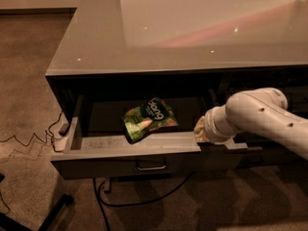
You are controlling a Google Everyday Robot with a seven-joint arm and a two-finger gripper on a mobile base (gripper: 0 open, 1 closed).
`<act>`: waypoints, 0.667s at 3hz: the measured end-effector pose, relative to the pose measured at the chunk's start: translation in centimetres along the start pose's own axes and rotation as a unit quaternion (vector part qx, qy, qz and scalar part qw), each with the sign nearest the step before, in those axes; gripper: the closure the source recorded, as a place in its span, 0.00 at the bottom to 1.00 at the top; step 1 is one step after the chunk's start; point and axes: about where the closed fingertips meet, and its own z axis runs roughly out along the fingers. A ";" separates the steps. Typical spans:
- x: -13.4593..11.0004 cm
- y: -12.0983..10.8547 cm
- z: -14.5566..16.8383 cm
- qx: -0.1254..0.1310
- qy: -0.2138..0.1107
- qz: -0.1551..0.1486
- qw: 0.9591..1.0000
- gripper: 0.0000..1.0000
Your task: Open top drawer
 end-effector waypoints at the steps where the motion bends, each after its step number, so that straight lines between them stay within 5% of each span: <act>1: 0.3 2.8 -0.3 -0.019 -0.008 0.000 1.000 1.00; 2: 0.2 2.8 -0.2 -0.021 -0.007 -0.002 1.000 1.00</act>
Offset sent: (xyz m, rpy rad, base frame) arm -0.0269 -0.0023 -0.0096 0.0122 0.0348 0.0164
